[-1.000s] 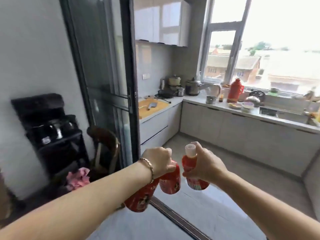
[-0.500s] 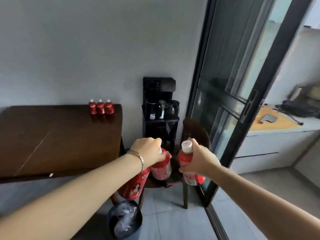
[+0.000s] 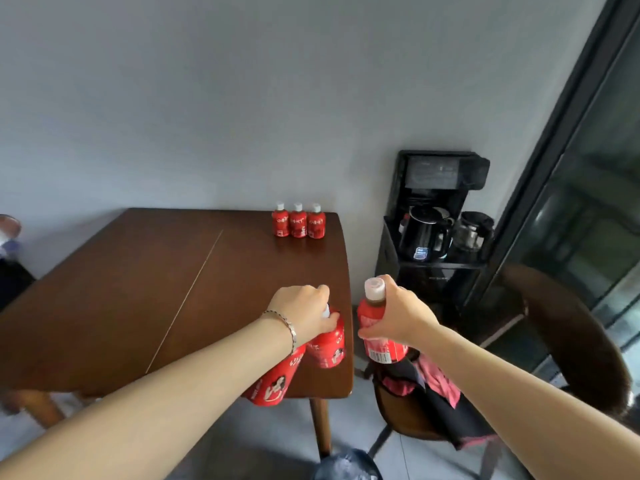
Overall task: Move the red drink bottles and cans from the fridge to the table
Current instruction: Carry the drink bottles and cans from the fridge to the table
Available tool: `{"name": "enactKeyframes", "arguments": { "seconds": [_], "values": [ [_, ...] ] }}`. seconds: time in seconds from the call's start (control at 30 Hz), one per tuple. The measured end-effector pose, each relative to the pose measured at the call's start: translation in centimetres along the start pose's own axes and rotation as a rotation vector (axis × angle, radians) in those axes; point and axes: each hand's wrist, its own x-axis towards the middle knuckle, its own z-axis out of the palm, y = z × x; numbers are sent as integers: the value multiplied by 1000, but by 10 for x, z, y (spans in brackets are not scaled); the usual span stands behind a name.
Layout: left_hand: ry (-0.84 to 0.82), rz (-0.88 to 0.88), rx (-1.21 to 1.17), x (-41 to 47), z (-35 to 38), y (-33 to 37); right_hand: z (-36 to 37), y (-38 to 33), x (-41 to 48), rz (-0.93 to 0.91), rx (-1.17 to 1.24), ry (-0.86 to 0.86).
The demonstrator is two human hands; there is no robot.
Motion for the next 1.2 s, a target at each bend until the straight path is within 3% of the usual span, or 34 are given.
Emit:
{"name": "enactKeyframes", "arguments": {
  "seconds": [0.4,0.57,0.8,1.0,1.2],
  "values": [
    [-13,-152,26,146,29,-176,56,-54,231,46,73,2],
    [-100,-175,58,220,45,-228,77,-64,322,10,66,-81],
    [-68,-202,37,290,63,-294,99,-94,408,-13,163,-95],
    [-143,-163,17,322,114,-339,165,-114,458,81,290,-102],
    [-202,-7,16,333,160,-376,220,-132,485,219,412,-39]
  ]
}}
